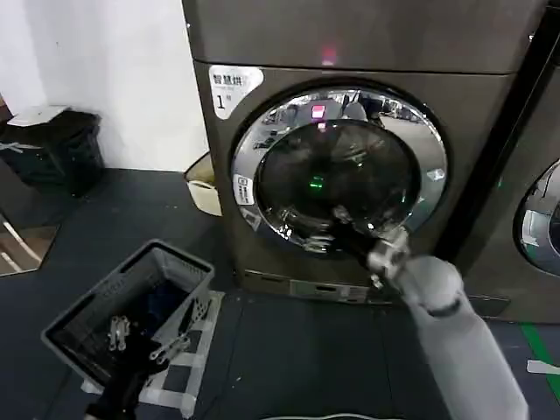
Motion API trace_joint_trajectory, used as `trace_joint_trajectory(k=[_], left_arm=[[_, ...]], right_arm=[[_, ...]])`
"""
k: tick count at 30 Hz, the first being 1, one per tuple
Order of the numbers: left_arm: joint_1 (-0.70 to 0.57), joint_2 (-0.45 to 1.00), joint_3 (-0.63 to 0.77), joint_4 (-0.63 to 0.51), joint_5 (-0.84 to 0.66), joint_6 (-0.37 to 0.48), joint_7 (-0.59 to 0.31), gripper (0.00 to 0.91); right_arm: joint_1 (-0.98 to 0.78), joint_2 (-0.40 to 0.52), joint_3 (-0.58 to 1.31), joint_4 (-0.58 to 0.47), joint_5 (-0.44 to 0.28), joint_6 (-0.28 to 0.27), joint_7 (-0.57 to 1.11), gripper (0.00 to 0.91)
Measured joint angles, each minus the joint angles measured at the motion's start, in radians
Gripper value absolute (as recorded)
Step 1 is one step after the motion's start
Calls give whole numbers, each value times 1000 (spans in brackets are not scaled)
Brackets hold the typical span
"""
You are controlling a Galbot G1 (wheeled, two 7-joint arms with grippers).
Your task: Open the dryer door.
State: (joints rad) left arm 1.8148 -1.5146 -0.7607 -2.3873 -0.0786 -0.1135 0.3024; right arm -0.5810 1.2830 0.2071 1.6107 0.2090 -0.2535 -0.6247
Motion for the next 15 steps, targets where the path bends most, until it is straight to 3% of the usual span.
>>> trace_joint_trajectory(k=[15], left_arm=[[10,-11,-2,-21,32,41,29,907]], right_arm=[[108,136,-42,-174,-34,14,2,907]])
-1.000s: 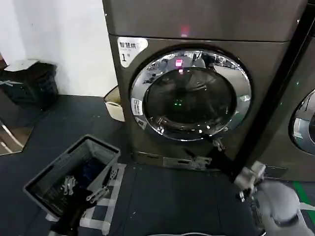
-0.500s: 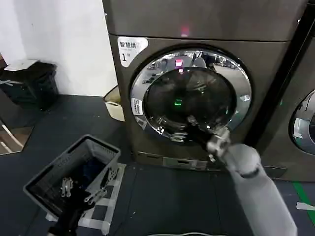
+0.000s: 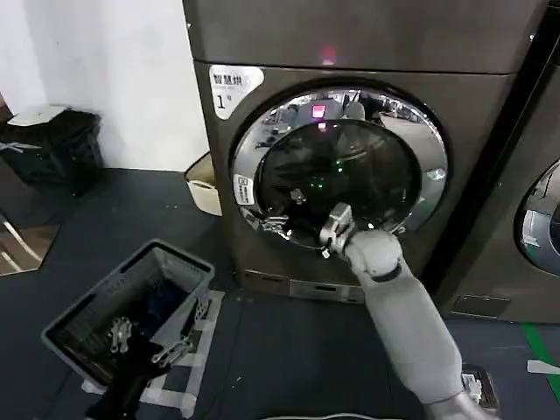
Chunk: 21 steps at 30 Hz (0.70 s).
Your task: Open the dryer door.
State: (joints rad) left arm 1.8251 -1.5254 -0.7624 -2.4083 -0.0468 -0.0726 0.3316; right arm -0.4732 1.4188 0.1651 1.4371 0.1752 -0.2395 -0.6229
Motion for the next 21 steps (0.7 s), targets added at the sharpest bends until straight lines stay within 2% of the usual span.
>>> trace_joint_trajectory(k=[10,21], left_arm=[[-5,1,1,-8,10,18,4,907],[-15,4,-6,-8,17,56,0,907]], right_arm=[[33,32,-21,-69,-23,12,-11,907],[45,45,-24,-99,-44,14,-72,907]])
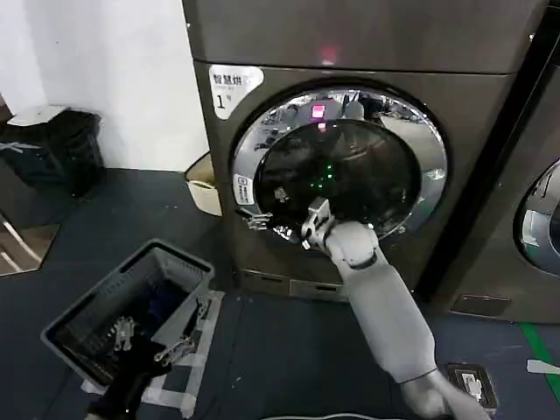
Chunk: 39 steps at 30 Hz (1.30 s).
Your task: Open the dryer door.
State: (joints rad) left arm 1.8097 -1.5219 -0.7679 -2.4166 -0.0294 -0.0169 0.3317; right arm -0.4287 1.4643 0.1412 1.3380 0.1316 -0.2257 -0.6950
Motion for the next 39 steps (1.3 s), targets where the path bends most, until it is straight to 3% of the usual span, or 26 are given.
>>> trace_joint_trajectory(k=[4,6,10,19,28,39], left_arm=[[-18,1,-11,3,15,8,-30,907],[-27,5,-17,8,5,15,-31,907],[-46,24,-34,31,-21,12,27,907],[-108,118,-102,93,-241,71,14,907],[-209,291,-112,206,-443,13,-88,907],[-376,555,-22,396,-755,-36,-103,907]], right_arm=[[0,-10,4,3,1,1,-36,907],[-3,-20,-2,11,18,-27,-47,907],[-7,-37,0,24,50,-52,-116,907],[-35,-87,12,65,128,-55,-312,907],[-98,-155,48,165,169,-58,-495,907],[-240,-278,123,304,218,-8,-728,907]])
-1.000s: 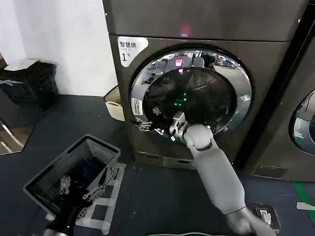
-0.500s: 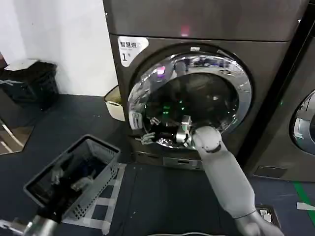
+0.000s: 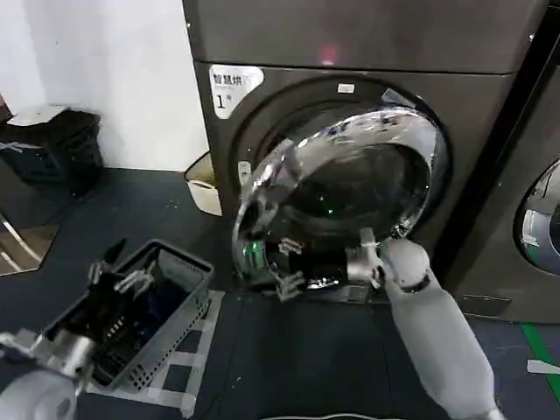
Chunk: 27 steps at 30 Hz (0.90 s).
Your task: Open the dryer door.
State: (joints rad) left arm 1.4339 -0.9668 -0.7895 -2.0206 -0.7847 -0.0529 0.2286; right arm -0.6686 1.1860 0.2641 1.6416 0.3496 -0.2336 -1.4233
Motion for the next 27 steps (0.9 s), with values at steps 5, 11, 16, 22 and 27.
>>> trace_joint_trajectory(k=[5,11,16,22,27], left_arm=[[-87,104,71,78,-51,-8,47,907],[-215,139,198,168,-92,-15,105,907],[-304,136,325,241,-95,-27,132,907],[-407,116,467,300,-91,-35,153,907],[-491,96,583,329,-94,-35,170,907]], right_arm=[[-79,-49,47,55,10,47,-36,907],[-164,-106,121,114,72,83,-38,907],[-237,-154,181,170,110,106,-39,907],[-330,-190,254,207,147,178,-39,907],[-422,-186,372,182,202,217,-19,907]])
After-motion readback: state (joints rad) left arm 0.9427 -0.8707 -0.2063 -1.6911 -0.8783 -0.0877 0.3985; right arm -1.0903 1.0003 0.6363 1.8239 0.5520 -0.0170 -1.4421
